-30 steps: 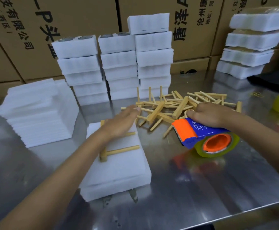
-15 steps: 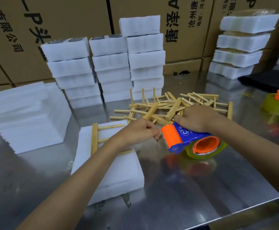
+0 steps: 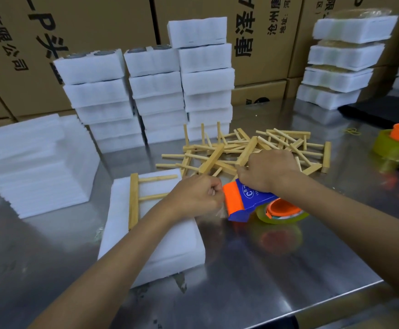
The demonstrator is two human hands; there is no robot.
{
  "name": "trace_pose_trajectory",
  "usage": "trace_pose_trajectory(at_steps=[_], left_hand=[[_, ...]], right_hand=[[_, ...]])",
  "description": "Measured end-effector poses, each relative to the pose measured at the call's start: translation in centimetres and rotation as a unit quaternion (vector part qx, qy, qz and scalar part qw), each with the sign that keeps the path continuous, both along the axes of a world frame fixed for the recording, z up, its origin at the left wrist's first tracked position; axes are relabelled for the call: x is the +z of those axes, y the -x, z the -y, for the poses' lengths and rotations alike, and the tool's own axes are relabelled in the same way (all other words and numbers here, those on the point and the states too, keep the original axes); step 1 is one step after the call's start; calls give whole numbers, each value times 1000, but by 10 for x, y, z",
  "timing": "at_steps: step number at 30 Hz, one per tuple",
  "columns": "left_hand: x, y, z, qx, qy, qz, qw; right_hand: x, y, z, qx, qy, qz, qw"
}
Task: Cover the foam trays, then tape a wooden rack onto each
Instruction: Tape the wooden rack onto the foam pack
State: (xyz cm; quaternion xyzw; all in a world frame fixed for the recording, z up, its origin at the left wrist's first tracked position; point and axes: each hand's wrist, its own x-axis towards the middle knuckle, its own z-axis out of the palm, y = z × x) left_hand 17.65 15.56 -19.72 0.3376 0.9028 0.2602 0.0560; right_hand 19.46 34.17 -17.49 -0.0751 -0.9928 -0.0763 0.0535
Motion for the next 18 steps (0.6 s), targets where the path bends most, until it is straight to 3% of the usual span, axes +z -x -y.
trace_pose_trajectory(at_steps=[3, 9, 14, 18], left_hand=[[5, -5, 0, -18, -125, 100, 987], [5, -1, 3, 9, -174, 180, 968], [7, -2, 6, -13, -210, 188, 959], [9, 0, 5, -19, -214, 181, 960]], right_hand=[[3, -3, 3, -28, 9, -13, 999], [1, -22, 7, -95, 1, -114, 989], [-5, -71, 12, -97, -72, -191, 974], [-28, -86, 18, -151, -84, -131, 976]])
